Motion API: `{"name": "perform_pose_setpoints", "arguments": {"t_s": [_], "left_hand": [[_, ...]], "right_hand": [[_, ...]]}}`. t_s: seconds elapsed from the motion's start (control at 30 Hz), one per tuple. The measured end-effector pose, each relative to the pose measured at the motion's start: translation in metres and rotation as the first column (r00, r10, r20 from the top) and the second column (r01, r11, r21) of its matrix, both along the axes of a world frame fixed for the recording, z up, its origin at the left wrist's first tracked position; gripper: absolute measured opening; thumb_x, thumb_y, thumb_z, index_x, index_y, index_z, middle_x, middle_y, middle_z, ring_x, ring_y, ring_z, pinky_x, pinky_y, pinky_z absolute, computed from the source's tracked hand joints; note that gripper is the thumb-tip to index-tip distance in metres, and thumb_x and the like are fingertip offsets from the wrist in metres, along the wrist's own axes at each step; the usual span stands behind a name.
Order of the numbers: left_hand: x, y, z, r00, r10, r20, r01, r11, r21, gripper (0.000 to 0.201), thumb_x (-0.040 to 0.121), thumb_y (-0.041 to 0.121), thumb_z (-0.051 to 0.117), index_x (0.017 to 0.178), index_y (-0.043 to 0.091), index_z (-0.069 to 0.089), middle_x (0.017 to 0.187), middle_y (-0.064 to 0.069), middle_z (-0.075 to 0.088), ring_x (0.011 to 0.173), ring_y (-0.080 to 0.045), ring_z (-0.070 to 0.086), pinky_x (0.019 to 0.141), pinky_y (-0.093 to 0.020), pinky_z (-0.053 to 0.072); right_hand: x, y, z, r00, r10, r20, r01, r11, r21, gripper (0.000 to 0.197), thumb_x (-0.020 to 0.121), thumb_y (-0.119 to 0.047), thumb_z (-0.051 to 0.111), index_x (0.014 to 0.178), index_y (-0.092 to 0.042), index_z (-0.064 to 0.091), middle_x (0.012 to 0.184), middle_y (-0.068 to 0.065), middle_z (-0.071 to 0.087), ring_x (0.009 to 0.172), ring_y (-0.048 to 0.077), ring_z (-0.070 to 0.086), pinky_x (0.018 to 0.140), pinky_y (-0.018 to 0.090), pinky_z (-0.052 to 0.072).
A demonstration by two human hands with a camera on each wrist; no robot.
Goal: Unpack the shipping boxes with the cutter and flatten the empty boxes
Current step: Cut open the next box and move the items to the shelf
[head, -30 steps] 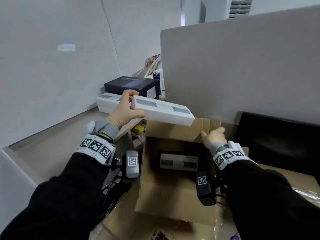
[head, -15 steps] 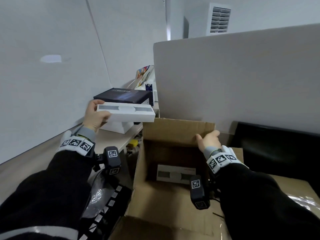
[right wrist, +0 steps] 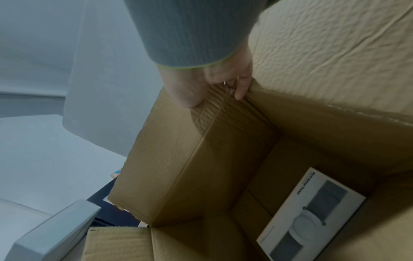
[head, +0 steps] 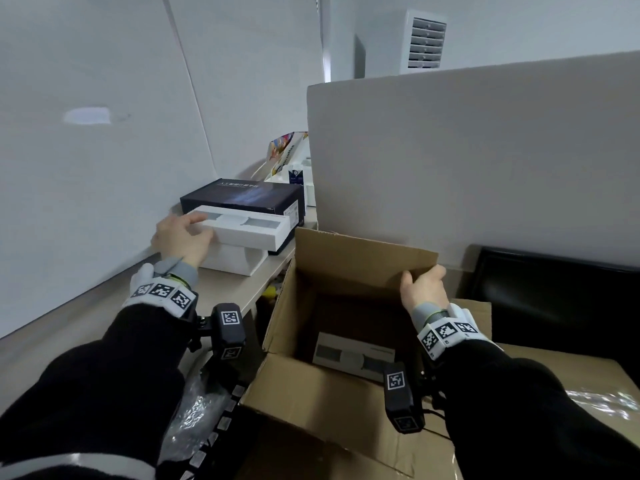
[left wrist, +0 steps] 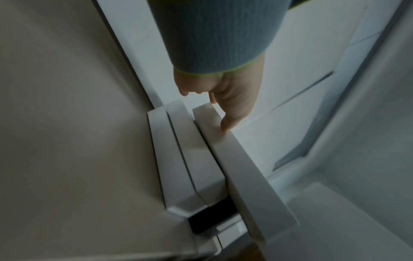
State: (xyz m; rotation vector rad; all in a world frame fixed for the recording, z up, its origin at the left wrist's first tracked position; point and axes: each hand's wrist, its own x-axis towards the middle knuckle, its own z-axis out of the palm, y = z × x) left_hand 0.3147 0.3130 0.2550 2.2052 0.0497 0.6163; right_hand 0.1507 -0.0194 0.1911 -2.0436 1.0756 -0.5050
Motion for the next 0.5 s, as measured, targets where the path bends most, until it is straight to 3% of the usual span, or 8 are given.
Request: {"name": "perform_pose_setpoints", "arguments": {"t_s": [0.07,0.17,0.23,0.33,0.43,0.5], "left_hand": [[-0.007,-0.015,-0.003,1.000,0.001,0.024,-0.004,0.993,0.115,0.031,0.083,0.018,0.059,0.108,0.034,0.070,0.138,-0.007,0.045,0.127,-0.034,0.038,0.109,-0.037,0.029],[-0.019,-0.043,-0.006,0.995,0.019,0.099,-0.046,0.959,0.281,0.043,0.085,0.007,0.049,0.112,0.033,0.070,0.128,-0.004,0.047,0.119,-0.033,0.036,0.098,-0.040,0.030],[-0.018,-0.051,-0.009,0.997,0.002,0.077,-0.027,0.948,0.316,0.045,0.086,0.009,0.048,0.121,0.031,0.065,0.126,-0.004,0.047,0.118,-0.031,0.036,0.096,-0.039,0.028],[-0.015,-0.055,-0.004,0.998,0.042,-0.037,-0.030,0.960,0.280,0.043,0.089,0.040,0.044,0.125,0.027,0.060,0.136,-0.007,0.039,0.126,-0.030,0.029,0.105,-0.043,0.022],[-0.015,-0.062,-0.005,0.988,0.027,-0.150,0.024,0.944,0.330,0.085,0.075,0.079,0.045,0.140,0.024,0.040,0.155,-0.008,0.010,0.143,-0.035,0.002,0.112,-0.059,0.002],[-0.017,-0.071,-0.008,0.990,-0.066,-0.124,0.110,0.912,0.394,0.100,0.067,0.084,0.053,0.148,0.031,0.026,0.159,-0.004,-0.005,0.145,-0.035,-0.009,0.111,-0.062,-0.003]], "right_hand": [[0.002,0.000,-0.001,1.000,-0.003,-0.002,0.003,1.000,-0.002,0.045,0.095,-0.032,0.049,0.122,-0.001,0.032,0.120,0.022,0.057,0.107,0.041,0.058,0.085,0.042,0.044],[0.004,-0.001,-0.002,1.000,0.003,-0.014,-0.003,1.000,-0.005,0.045,0.096,-0.033,0.048,0.122,-0.001,0.031,0.119,0.022,0.057,0.106,0.041,0.058,0.084,0.042,0.043],[0.004,-0.003,-0.002,1.000,0.006,-0.027,-0.007,1.000,-0.013,0.045,0.096,-0.035,0.047,0.122,-0.001,0.031,0.119,0.022,0.058,0.106,0.041,0.058,0.082,0.041,0.043],[0.002,-0.005,-0.004,0.999,0.013,-0.043,-0.015,0.999,-0.029,0.045,0.096,-0.036,0.046,0.122,-0.002,0.031,0.116,0.022,0.059,0.103,0.040,0.059,0.075,0.038,0.039],[0.002,-0.008,-0.007,0.998,0.024,-0.054,-0.027,0.999,-0.043,0.046,0.096,-0.037,0.046,0.122,-0.002,0.031,0.115,0.021,0.060,0.101,0.040,0.060,0.073,0.036,0.037],[0.003,-0.008,-0.007,0.998,0.026,-0.058,-0.029,0.999,-0.043,0.046,0.096,-0.037,0.046,0.122,-0.002,0.031,0.115,0.021,0.059,0.101,0.040,0.060,0.073,0.036,0.038]]}}
